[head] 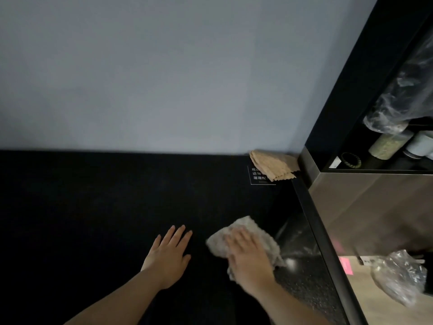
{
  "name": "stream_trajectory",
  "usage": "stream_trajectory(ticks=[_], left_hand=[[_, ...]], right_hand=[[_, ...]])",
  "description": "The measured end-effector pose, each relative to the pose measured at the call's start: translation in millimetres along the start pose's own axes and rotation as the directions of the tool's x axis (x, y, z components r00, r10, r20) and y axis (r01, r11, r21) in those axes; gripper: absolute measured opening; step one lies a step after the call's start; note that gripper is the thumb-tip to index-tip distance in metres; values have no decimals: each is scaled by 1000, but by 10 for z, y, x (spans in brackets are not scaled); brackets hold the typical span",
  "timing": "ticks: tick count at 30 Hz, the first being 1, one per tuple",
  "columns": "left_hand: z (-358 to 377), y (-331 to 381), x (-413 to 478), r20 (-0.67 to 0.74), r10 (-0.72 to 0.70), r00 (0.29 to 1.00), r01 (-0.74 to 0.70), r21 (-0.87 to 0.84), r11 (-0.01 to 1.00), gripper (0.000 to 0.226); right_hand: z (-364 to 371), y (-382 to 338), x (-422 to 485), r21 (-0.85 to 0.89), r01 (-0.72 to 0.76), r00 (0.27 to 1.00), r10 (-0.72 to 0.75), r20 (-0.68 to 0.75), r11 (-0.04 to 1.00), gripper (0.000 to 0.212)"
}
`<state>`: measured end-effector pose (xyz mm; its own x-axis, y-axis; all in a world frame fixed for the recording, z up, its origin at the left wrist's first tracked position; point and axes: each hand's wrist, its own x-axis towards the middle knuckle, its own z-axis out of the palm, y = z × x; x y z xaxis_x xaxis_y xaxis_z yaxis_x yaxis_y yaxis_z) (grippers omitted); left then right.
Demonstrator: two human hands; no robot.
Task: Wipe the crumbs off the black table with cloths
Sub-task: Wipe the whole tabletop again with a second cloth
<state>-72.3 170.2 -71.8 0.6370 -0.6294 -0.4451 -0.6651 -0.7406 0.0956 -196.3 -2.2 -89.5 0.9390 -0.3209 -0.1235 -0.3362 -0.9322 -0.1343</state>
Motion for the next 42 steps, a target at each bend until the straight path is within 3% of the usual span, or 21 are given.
stream_trajectory(ticks=[2, 5, 7, 10, 12, 14, 16, 17, 19, 21, 23, 25, 28, 30, 31, 33, 35, 36, 38, 40, 42], left_hand=[[-62, -102, 62, 8, -15, 1000, 15, -15, 1000, 64], [-117, -212, 170, 18, -40, 999, 40, -35, 999, 69], [-138, -260, 264, 17, -41, 999, 41, -32, 999, 71], [-170, -303, 382, 15, -25, 1000, 25, -24, 999, 69], [-176, -335, 412, 14, -7, 1000, 7, -15, 1000, 68], [-176, -360, 409, 17, 7, 1000, -7, -6, 1000, 68], [-185, -377, 418, 19, 18, 1000, -18, 8, 1000, 69], [-197, -388, 428, 19, 27, 999, -27, 15, 1000, 69], [-221, -403, 444, 23, 45, 999, -45, 21, 999, 70], [-236, -417, 447, 27, 50, 998, -51, 15, 999, 70], [-242, -421, 437, 29, 49, 998, -49, 11, 999, 70], [-258, -419, 436, 36, 45, 998, -45, 15, 999, 70], [-287, -407, 442, 46, 43, 998, -43, 9, 999, 71], [-288, -398, 445, 37, 39, 999, -40, 7, 999, 71], [-283, -394, 444, 34, 39, 999, -40, 7, 999, 71], [-277, -390, 440, 35, 38, 999, -38, 5, 999, 71], [-276, -393, 444, 36, 35, 999, -35, 10, 999, 71], [-274, -394, 446, 37, 33, 999, -33, 12, 999, 71], [-264, -395, 451, 36, 31, 999, -31, 9, 999, 71], [-241, -392, 449, 28, 26, 999, -26, -5, 1000, 70], [-224, -399, 448, 17, 31, 999, -31, 2, 1000, 69]], right_hand=[[-22, 334, 199, 14, -224, 970, 224, -94, 975, 48], [-159, 187, 383, 190, -538, 834, 552, -23, 821, 53], [-103, -246, 437, 221, -462, 884, 465, 40, 859, 52], [39, -541, 331, 146, 7, 999, -1, -41, 989, 45], [-18, -279, 390, 66, 28, 999, -27, -17, 997, 45], [-24, 159, 543, 76, -169, 982, 175, -68, 983, 48], [-134, 310, 678, 241, -516, 848, 530, 11, 822, 53], [-164, 229, 749, 258, -575, 804, 594, 5, 776, 54], [-145, -198, 801, 257, -493, 864, 501, 37, 831, 50], [-17, -578, 694, 159, -112, 991, 122, -52, 981, 43], [-46, -606, 603, 89, 112, 994, -113, -1, 990, 43], [-66, -265, 729, -22, 109, 993, -110, -39, 994, 53], [-183, 100, 870, 137, -343, 939, 344, 14, 929, 54], [-241, -56, 933, 207, -466, 880, 474, 15, 860, 52], [-215, -226, 919, 229, -435, 897, 440, 32, 871, 51], [-139, -508, 795, 202, -170, 985, 165, 42, 965, 50], [-120, -451, 674, 121, 104, 990, -114, 82, 987, 53], [-141, -261, 703, 89, 121, 987, -130, 96, 989, 55], [-160, 103, 816, 101, -136, 990, 132, 48, 986, 57], [-215, 172, 868, 226, -488, 868, 495, 30, 843, 54], [-217, -147, 882, 234, -510, 856, 516, 41, 828, 54]])
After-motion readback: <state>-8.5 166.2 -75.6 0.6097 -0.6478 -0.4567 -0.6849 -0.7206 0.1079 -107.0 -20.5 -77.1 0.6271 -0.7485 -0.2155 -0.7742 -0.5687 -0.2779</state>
